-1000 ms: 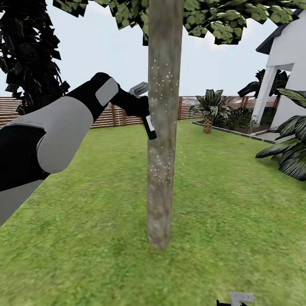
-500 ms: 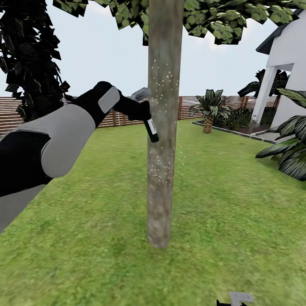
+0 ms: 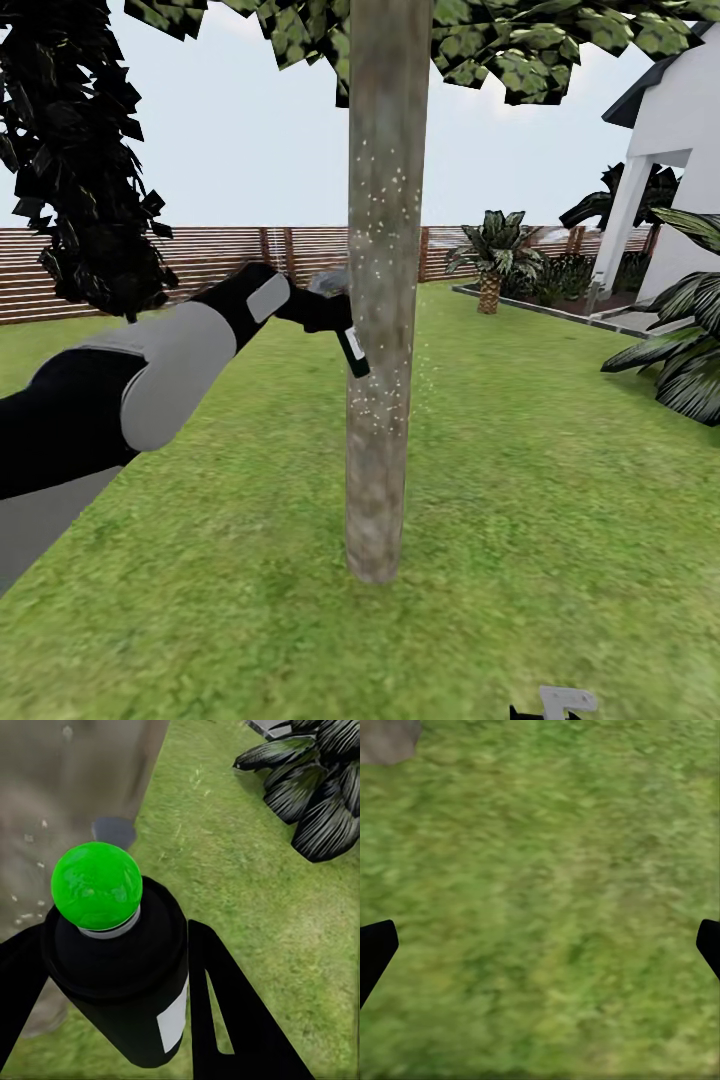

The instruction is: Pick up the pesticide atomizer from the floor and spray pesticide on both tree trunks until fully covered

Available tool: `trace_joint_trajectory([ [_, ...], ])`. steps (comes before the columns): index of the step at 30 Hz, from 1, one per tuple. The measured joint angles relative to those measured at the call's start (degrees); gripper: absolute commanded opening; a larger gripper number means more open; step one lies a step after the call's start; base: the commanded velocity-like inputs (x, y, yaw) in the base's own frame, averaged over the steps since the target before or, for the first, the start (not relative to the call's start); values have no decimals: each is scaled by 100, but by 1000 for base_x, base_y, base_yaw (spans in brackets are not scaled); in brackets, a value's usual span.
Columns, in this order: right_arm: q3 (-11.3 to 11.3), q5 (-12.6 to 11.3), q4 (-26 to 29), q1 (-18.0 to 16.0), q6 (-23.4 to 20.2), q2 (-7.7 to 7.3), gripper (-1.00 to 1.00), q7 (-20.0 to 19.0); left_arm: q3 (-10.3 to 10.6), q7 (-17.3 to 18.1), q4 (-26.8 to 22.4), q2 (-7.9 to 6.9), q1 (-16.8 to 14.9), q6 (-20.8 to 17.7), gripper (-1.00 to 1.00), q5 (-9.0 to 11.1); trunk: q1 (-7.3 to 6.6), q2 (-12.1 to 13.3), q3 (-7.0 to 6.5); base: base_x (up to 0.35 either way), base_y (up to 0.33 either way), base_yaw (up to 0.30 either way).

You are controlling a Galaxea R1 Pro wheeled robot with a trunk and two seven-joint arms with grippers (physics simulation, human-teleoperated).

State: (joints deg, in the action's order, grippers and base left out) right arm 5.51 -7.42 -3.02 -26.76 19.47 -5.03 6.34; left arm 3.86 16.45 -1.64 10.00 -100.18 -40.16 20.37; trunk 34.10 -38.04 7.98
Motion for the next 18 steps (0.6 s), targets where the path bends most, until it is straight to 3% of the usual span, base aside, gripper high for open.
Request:
trace_joint_trajectory([
  [12,6,0,0,3,0,0,100,0,1,5,2,0,476,204,-100,-17,0,0,0,0,0,0],
  [18,6,0,0,4,0,0,100,0,5,8,3,0,788,621,-100,-27,0,0,0,0,0,0],
])
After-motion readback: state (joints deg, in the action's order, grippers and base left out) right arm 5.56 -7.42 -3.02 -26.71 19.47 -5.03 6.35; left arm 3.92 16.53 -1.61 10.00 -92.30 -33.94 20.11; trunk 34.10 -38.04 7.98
